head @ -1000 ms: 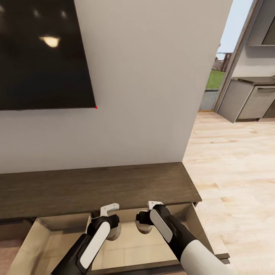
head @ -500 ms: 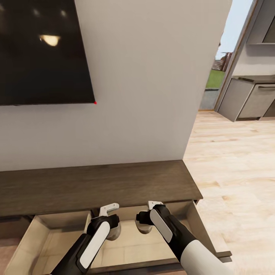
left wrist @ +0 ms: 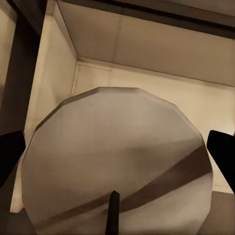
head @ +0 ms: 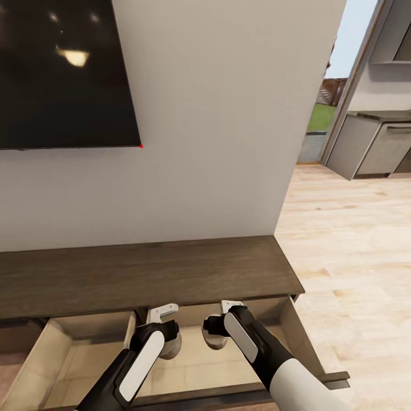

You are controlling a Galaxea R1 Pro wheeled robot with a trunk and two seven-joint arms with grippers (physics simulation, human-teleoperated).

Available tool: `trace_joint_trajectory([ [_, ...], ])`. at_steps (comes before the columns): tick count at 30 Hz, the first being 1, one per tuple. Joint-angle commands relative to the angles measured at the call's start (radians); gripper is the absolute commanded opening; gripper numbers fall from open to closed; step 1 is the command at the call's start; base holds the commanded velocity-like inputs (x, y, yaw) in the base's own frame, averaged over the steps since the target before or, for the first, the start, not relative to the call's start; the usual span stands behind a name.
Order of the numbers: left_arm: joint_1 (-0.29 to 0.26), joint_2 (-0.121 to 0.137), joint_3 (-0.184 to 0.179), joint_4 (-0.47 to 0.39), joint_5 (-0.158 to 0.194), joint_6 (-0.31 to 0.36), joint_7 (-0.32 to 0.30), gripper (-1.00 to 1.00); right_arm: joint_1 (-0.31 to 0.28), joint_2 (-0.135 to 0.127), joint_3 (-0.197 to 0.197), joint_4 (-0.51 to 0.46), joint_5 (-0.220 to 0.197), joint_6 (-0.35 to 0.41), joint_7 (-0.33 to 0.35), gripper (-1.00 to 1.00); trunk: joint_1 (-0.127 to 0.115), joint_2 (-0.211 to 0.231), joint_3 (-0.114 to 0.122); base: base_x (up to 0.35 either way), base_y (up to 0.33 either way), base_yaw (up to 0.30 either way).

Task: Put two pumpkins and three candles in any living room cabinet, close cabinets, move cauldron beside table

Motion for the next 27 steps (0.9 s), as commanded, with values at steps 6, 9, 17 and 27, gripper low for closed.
trace_joint_trajectory([
  [6,-0.001,0.000,-0.003,0.000,0.010,0.001,0.008,-1.00,-0.001,-0.001,0.003,-0.001,-0.010,0.000,-0.011,-1.00,0.023,-0.043,-0.020,0.000,0.000,0.000],
  [9,-0.002,-0.001,-0.005,0.006,0.011,0.001,0.008,-1.00,-0.001,-0.001,0.004,-0.001,-0.010,0.000,-0.011,-1.00,0.034,-0.064,-0.029,0.000,0.000,0.000],
  [17,-0.003,-0.001,-0.006,0.011,0.011,0.001,0.008,-1.00,-0.001,-0.001,0.006,-0.001,-0.010,-0.001,-0.011,-1.00,0.065,-0.120,-0.054,0.000,0.000,0.000],
  [27,-0.004,-0.001,-0.007,0.011,0.009,0.001,0.008,-1.00,-0.001,-0.001,0.008,-0.002,-0.008,-0.005,-0.012,-1.00,0.103,-0.190,-0.086,0.000,0.000,0.000],
])
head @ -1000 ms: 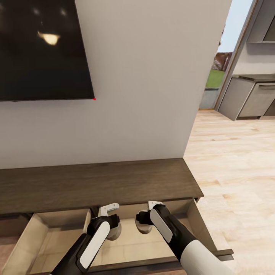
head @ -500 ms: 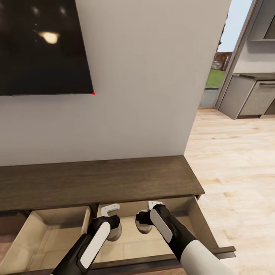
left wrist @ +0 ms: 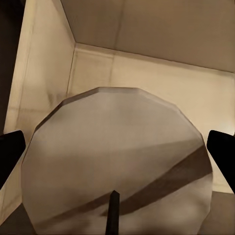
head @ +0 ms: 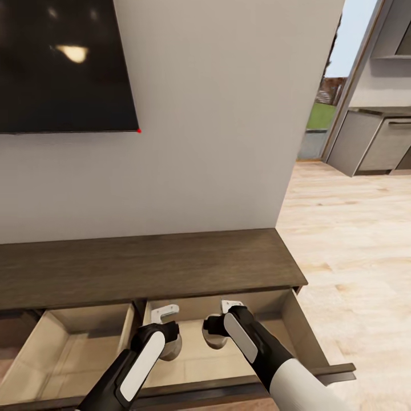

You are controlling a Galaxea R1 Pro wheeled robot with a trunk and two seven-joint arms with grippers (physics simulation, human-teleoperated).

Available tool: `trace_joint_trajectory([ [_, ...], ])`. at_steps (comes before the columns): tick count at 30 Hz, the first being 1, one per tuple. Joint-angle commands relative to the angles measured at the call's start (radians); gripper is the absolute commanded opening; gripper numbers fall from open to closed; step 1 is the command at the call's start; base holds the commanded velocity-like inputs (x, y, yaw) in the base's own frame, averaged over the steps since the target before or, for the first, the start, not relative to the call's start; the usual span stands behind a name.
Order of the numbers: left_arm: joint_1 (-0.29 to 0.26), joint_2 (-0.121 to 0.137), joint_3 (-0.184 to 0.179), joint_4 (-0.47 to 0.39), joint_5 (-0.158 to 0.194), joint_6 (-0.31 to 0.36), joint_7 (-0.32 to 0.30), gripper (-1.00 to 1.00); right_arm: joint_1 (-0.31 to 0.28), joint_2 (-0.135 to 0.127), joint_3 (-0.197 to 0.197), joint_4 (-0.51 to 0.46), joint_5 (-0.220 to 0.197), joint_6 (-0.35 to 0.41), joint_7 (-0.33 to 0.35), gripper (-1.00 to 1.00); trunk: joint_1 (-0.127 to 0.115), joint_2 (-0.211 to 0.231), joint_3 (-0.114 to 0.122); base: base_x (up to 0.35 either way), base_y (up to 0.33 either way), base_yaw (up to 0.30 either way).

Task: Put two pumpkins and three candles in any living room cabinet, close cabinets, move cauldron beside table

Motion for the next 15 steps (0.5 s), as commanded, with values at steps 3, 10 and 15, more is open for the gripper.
trace_joint_trajectory([
  [3,0.000,0.000,-0.002,-0.001,0.008,0.000,0.009,-1.00,-0.001,0.000,0.003,-0.002,-0.008,-0.001,-0.012,-1.00,0.011,-0.022,-0.010,0.000,0.000,0.000],
  [10,-0.001,0.000,-0.002,-0.004,0.006,0.000,0.009,-1.00,-0.001,0.001,0.003,-0.001,-0.007,0.000,-0.012,-1.00,0.038,-0.071,-0.032,0.000,0.000,0.000],
  [15,0.000,0.000,-0.002,-0.008,0.006,0.001,0.009,-1.00,-0.001,0.001,0.003,-0.001,-0.005,-0.001,-0.012,-1.00,0.057,-0.106,-0.048,0.000,0.000,0.000],
])
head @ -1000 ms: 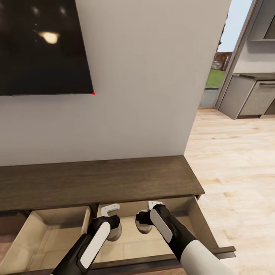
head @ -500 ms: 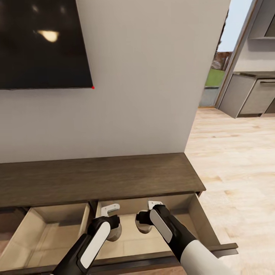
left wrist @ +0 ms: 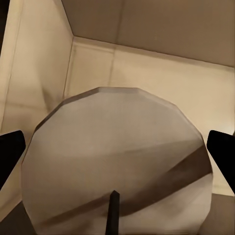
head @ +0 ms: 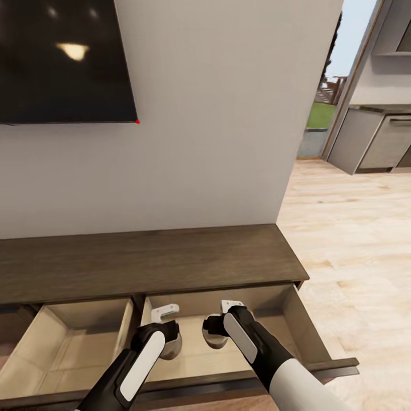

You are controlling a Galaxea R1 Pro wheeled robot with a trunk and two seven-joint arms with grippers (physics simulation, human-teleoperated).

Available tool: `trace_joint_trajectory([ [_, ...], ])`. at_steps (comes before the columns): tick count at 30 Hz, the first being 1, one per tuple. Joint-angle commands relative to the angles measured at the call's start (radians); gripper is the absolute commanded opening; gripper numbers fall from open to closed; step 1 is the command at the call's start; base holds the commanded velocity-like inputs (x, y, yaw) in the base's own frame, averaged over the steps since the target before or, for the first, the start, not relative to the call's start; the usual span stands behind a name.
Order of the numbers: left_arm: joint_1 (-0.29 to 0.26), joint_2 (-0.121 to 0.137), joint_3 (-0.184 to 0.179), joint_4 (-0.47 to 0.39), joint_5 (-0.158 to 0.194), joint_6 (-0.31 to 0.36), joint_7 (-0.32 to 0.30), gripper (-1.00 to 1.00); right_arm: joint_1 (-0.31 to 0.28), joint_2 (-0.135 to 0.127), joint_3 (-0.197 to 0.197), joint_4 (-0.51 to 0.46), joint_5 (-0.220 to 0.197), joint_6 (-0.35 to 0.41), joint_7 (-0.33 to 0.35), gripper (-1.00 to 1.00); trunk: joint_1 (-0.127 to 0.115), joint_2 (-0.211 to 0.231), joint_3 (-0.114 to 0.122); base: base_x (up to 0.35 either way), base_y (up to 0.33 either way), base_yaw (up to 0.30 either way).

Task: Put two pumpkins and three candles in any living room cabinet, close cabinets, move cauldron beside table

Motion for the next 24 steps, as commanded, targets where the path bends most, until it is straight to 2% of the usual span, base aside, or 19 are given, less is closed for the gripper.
trace_joint_trajectory([
  [1,-0.001,0.000,-0.001,-0.002,0.008,0.001,0.009,-1.00,-0.001,0.000,0.003,-0.001,-0.010,0.000,-0.011,-1.00,0.004,-0.008,-0.004,0.000,0.000,0.000],
  [24,0.000,0.000,-0.001,-0.004,0.006,0.000,0.009,-1.00,-0.001,0.000,0.003,-0.001,-0.006,0.000,-0.011,-1.00,0.092,-0.169,-0.076,0.000,0.000,0.000],
])
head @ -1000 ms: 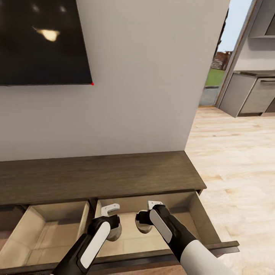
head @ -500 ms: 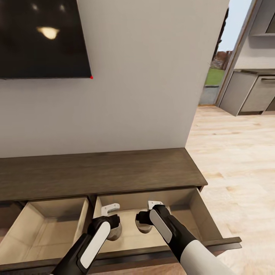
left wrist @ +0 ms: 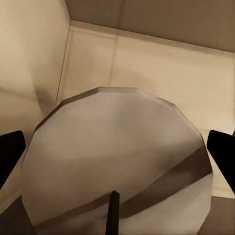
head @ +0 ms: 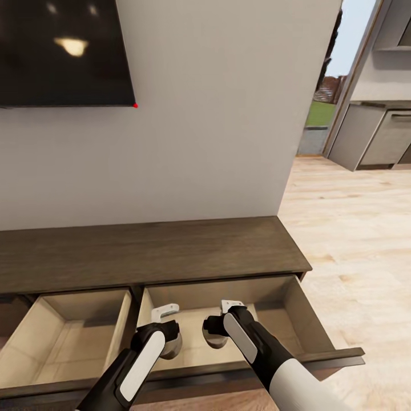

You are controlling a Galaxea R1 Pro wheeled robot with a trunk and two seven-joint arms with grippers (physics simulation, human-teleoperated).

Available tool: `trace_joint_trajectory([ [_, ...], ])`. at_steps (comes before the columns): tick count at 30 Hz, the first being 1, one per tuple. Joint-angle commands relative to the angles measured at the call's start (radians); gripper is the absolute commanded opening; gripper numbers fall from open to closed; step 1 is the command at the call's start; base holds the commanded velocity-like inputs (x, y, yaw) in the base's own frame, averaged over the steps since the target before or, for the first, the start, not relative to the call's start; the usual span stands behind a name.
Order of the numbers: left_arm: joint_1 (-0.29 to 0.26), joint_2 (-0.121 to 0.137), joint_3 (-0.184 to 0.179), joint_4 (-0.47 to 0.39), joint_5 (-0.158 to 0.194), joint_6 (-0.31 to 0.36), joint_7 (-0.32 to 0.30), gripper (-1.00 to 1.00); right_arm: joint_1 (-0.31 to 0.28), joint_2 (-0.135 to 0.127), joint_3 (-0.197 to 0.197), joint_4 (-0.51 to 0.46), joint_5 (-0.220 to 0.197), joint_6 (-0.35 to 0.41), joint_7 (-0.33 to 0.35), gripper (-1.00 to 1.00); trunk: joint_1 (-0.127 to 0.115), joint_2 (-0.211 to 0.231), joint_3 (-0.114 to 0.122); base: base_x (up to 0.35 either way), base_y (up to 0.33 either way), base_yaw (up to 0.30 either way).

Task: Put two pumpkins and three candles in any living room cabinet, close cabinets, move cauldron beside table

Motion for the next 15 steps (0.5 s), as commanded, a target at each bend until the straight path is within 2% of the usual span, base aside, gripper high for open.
trace_joint_trajectory([
  [1,0.000,0.000,-0.001,-0.002,0.008,0.000,0.009,-1.00,-0.001,0.000,0.003,-0.002,-0.010,0.000,-0.011,-1.00,0.004,-0.008,-0.004,0.000,0.000,0.000],
  [6,-0.001,0.001,-0.001,-0.002,0.008,0.001,0.009,-1.00,-0.001,0.000,0.003,-0.001,-0.010,0.000,-0.011,-1.00,0.023,-0.043,-0.020,0.000,0.000,0.000],
  [13,-0.001,0.001,-0.001,-0.002,0.008,0.000,0.010,-1.00,-0.001,0.000,0.003,-0.001,-0.010,0.000,-0.011,-1.00,0.023,-0.043,-0.020,0.000,0.000,0.000],
  [15,-0.001,0.001,-0.001,-0.002,0.008,0.001,0.010,-1.00,-0.001,0.000,0.003,-0.001,-0.010,0.000,-0.011,-1.00,0.031,-0.057,-0.026,0.000,0.000,0.000],
])
